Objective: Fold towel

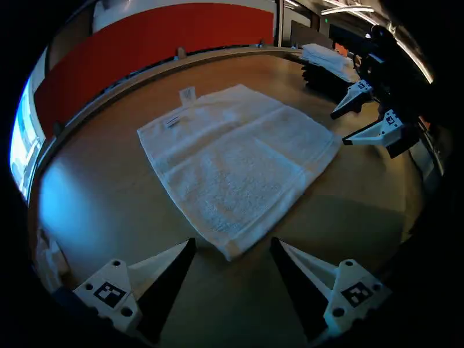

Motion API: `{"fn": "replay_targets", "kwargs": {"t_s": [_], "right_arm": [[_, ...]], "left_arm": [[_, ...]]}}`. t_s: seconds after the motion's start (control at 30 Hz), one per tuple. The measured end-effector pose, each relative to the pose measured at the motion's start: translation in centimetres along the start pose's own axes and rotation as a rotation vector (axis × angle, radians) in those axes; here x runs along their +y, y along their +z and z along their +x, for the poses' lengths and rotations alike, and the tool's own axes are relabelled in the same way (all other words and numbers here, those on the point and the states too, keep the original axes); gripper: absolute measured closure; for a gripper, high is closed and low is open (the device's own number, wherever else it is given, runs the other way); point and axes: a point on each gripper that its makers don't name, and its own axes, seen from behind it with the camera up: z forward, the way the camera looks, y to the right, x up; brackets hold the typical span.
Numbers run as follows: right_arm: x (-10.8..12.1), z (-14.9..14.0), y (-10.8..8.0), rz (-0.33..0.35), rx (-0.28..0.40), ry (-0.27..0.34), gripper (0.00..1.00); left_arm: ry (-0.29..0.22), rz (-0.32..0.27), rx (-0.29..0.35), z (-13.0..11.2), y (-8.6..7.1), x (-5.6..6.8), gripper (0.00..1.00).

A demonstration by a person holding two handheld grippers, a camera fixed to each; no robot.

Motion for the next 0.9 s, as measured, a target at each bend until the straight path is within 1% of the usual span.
{"fn": "replay_targets", "kwargs": {"t_s": [0.2, 0.4, 0.53, 0.67, 0.8, 0.9], "right_arm": [[-0.2, -0.3, 0.3, 0.01, -0.002, 0.003, 0.09], [-0.3, -0.6, 0.6, 0.015, -0.008, -0.011, 0.09], [-0.5, -0.7, 0.8, 0.026, -0.008, -0.009, 0.14], [-0.8, -0.8, 0.8, 0.043, -0.008, 0.003, 0.22], [-1.1, -0.9, 0.7, 0.062, -0.008, 0.013, 0.32], [-1.2, -0.9, 0.8, 0.068, -0.009, 0.02, 0.33]], "left_arm": [[-0.006, -0.005, -0.001, 0.0, 0.1, 0.0, 0.05], [-0.007, -0.004, 0.005, 0.0, 0.2, 0.0, 0.04], [-0.01, 0.0, 0.006, 0.0, 0.2, 0.0, 0.05], [-0.011, 0.002, 0.002, -0.1, 0.2, 0.1, 0.06], [-0.01, 0.001, -0.001, -0.1, 0.2, 0.3, 0.14], [-0.011, 0.002, -0.002, 0.0, 0.2, 0.5, 0.18]]}}
